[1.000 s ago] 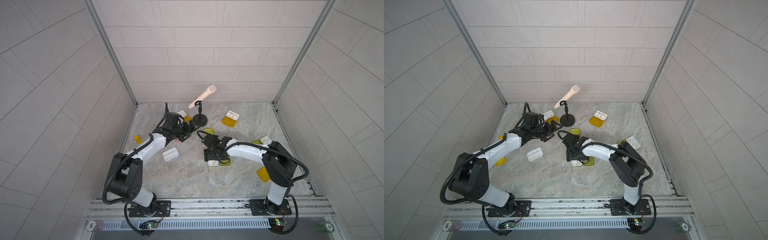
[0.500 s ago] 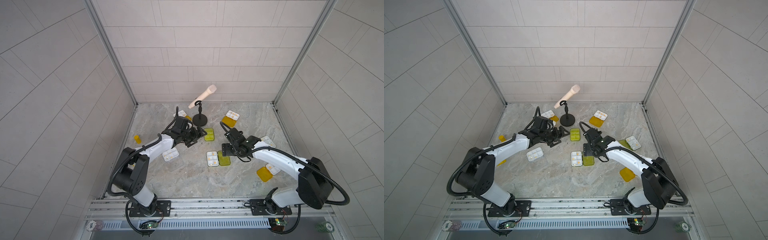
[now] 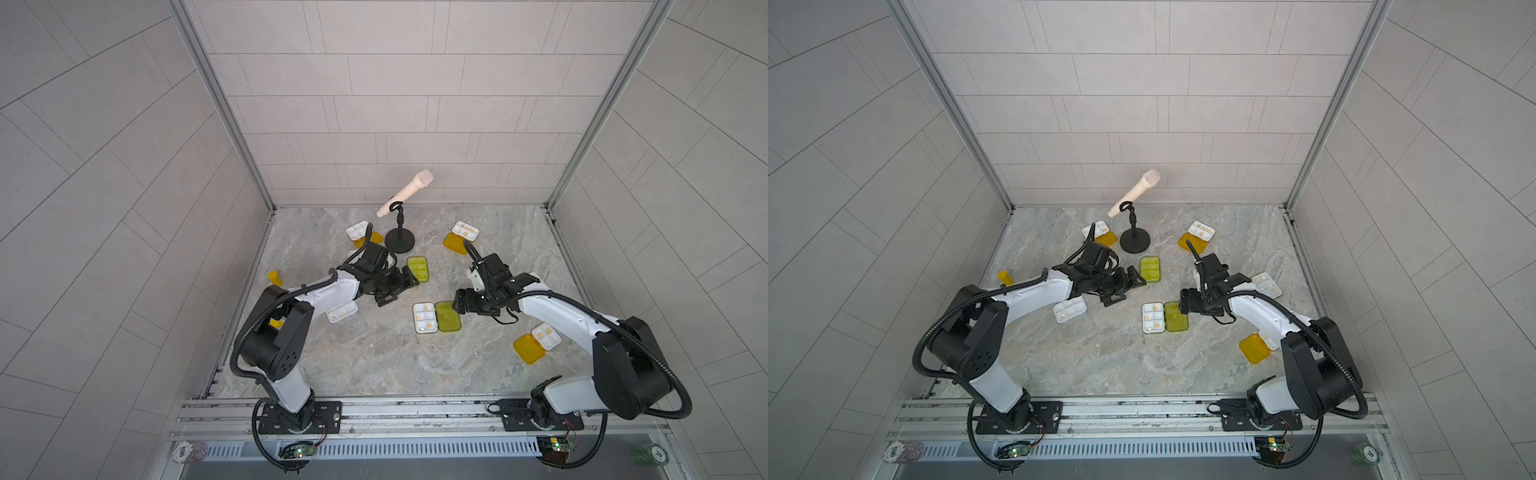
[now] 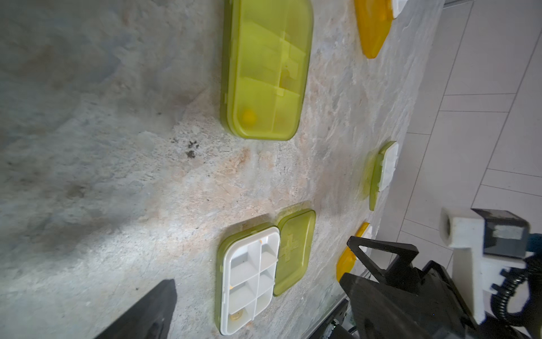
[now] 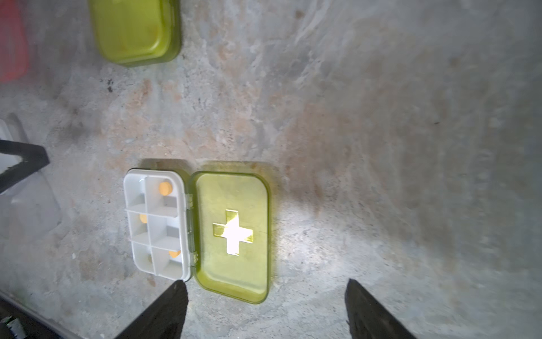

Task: Close pillboxes
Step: Close the lid on the pillbox.

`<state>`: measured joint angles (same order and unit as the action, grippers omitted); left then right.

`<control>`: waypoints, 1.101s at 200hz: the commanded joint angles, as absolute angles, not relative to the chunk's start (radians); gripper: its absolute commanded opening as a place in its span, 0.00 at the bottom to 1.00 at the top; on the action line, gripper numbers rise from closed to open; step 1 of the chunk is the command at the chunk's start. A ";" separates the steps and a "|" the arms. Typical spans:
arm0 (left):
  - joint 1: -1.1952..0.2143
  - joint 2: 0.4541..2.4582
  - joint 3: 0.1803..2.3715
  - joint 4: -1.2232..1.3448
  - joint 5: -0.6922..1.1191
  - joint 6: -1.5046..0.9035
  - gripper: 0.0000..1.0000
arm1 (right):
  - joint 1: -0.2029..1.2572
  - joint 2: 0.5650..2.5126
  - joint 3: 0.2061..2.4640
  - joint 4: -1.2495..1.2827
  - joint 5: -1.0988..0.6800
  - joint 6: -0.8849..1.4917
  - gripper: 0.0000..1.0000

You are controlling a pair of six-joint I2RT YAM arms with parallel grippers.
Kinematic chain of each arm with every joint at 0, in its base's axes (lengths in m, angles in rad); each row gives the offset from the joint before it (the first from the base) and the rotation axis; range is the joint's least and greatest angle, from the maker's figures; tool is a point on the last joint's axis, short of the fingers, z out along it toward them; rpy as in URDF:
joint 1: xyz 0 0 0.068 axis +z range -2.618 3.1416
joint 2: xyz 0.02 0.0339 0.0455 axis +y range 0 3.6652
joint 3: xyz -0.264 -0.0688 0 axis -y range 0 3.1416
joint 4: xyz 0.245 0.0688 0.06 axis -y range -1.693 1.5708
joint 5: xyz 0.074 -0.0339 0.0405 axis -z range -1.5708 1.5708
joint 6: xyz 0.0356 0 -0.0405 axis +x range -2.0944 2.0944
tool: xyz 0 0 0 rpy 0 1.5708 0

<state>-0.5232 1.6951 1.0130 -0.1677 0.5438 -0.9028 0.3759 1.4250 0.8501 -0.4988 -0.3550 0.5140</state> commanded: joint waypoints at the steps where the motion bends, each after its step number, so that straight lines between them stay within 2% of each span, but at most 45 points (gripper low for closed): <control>1: -0.535 1.711 1.034 -0.203 0.521 -0.889 0.97 | 0.373 1.475 0.842 -0.449 -0.471 0.485 0.86; 220: -0.636 1.815 1.063 -0.168 0.591 -0.902 0.98 | 0.293 1.572 0.726 -0.256 -0.735 0.563 0.84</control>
